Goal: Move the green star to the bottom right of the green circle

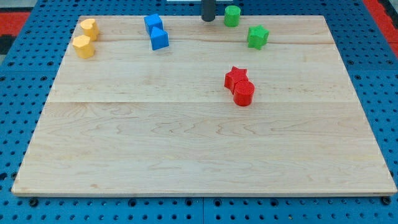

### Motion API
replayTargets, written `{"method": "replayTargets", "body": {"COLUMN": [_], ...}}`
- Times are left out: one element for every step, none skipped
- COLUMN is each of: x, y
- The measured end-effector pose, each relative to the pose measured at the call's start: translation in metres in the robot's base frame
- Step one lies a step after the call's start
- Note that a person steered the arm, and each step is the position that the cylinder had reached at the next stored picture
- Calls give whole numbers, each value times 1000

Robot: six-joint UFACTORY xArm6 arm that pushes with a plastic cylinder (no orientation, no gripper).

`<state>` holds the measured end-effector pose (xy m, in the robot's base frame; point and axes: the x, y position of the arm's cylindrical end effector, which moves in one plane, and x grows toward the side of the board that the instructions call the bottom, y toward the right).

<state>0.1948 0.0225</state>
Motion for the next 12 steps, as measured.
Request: {"method": "replayTargets", "body": {"x": [-1, 27, 66, 100, 99, 91, 74, 63, 63, 63, 63, 63], "y": [49, 51, 44, 52, 72, 122, 121, 119, 120, 120, 121, 122]}}
